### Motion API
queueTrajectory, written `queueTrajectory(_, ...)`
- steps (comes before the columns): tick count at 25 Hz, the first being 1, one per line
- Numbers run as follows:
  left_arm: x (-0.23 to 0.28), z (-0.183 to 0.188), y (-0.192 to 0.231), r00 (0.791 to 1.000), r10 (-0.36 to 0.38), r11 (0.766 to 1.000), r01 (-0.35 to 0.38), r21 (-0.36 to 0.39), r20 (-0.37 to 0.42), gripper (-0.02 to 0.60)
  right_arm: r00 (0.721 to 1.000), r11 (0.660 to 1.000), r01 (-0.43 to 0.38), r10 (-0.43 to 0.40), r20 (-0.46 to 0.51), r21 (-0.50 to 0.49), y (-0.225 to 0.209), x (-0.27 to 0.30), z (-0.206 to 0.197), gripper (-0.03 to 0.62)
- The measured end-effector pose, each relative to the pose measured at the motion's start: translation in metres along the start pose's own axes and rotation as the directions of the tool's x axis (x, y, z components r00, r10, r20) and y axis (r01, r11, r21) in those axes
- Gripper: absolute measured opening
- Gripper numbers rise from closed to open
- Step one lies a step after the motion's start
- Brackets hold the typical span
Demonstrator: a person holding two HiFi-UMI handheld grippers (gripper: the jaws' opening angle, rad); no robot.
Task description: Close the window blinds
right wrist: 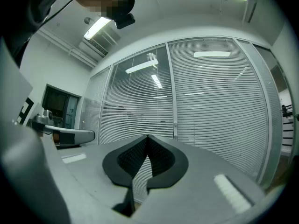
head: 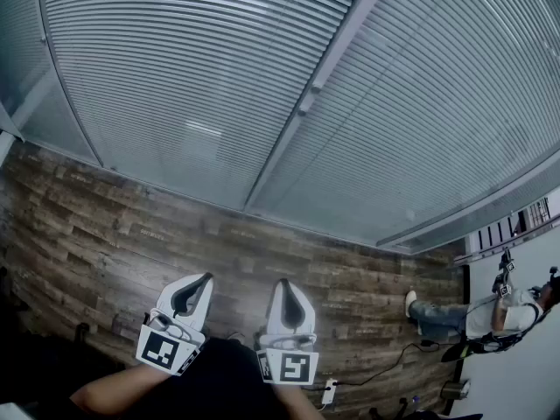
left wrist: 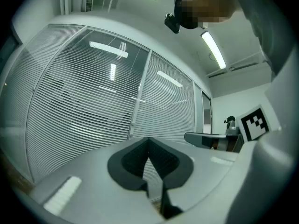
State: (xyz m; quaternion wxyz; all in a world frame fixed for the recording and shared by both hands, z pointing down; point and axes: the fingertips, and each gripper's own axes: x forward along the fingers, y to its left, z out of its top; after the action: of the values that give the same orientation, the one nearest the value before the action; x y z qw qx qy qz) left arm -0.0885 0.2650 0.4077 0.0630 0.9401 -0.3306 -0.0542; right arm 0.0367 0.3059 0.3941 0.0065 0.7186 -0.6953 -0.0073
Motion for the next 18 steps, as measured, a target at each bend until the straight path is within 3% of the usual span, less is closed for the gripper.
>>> queueTrajectory(10, 0.005, -0.002, 0.004, 1.000, -0.005, 1.000, 0.005, -0.024, -0.006, 0.000, 1.000, 0.999, 0.024, -0.025, 0.009, 0.040, -0.008, -0.001, -0.001, 0.000)
queueTrajectory(18, -0.004, -0.004, 0.021, 1.000, 0.008, 0.999, -0.008, -0.054, -0.012, 0.000, 1.000, 0.999, 0.011, -0.010, -0.021, 0.033, 0.010, 0.006, -0.007, 0.002)
